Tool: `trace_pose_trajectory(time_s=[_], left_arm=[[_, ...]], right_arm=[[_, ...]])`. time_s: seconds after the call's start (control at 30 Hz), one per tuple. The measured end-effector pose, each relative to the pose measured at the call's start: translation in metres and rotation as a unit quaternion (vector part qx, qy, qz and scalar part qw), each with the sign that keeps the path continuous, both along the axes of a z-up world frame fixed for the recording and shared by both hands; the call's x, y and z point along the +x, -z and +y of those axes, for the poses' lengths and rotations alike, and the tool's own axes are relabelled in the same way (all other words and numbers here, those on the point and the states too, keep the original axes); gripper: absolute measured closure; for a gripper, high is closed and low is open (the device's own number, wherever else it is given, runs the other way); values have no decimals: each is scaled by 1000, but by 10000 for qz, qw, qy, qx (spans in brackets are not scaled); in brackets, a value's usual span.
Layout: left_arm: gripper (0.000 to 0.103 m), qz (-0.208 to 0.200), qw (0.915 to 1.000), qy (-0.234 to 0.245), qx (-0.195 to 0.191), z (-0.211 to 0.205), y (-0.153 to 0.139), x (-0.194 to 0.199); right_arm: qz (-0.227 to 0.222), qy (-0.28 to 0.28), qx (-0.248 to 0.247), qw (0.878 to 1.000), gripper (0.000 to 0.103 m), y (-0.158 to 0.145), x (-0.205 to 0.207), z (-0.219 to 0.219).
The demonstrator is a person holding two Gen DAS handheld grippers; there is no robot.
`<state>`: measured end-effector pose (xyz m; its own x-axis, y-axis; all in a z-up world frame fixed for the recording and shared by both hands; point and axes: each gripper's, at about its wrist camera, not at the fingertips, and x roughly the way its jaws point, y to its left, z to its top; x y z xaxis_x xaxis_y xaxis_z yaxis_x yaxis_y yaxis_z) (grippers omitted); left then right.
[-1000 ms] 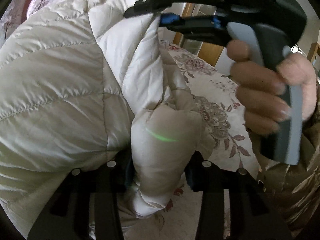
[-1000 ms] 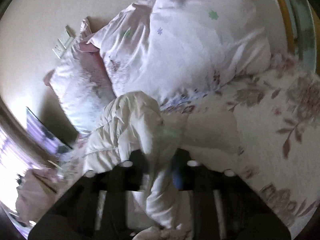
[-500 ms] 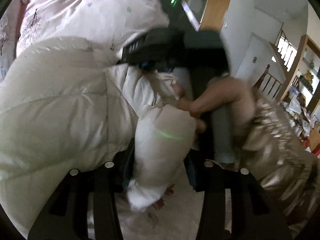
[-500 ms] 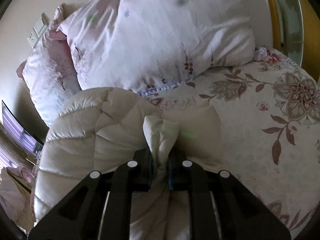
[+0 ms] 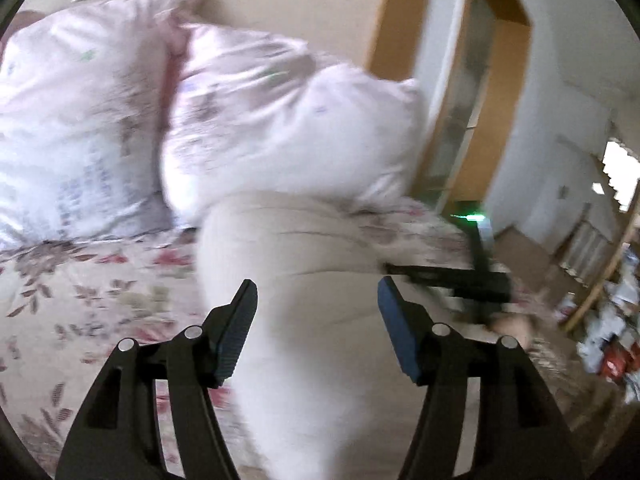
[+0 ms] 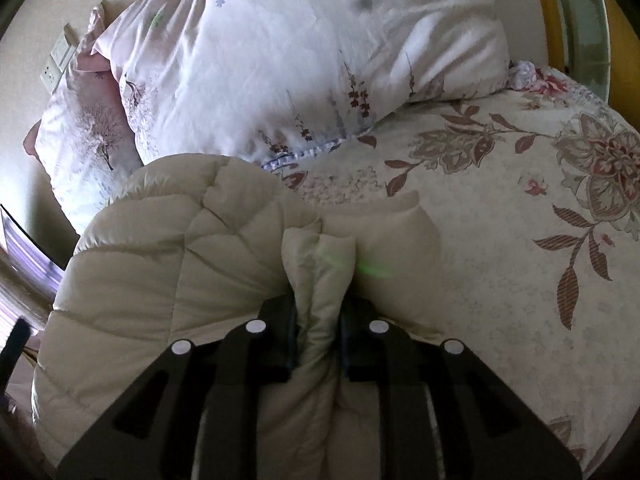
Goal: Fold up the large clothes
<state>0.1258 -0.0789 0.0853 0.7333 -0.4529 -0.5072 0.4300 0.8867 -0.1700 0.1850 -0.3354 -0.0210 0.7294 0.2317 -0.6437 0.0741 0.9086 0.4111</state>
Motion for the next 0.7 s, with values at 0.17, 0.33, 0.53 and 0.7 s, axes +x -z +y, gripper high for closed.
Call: trace_pose_trajectory(time_s=[0.17, 0.33, 0.53, 0.7], left_arm=[[40, 427, 9989, -138, 141, -1, 21, 29], [40, 801, 9965, -116, 200, -4, 43, 36], [40, 1287, 9914, -61, 211, -10, 67, 49], [39, 1350, 9906, -58, 214, -9, 71, 51]], right_arm=[[36, -32, 69, 10000, 87, 2, 2, -4], [67, -9, 88, 9999, 87, 4, 5, -8], [31, 197, 96, 9998, 60, -8, -11, -18], [-279, 258, 753, 9964, 47, -25, -55, -44]])
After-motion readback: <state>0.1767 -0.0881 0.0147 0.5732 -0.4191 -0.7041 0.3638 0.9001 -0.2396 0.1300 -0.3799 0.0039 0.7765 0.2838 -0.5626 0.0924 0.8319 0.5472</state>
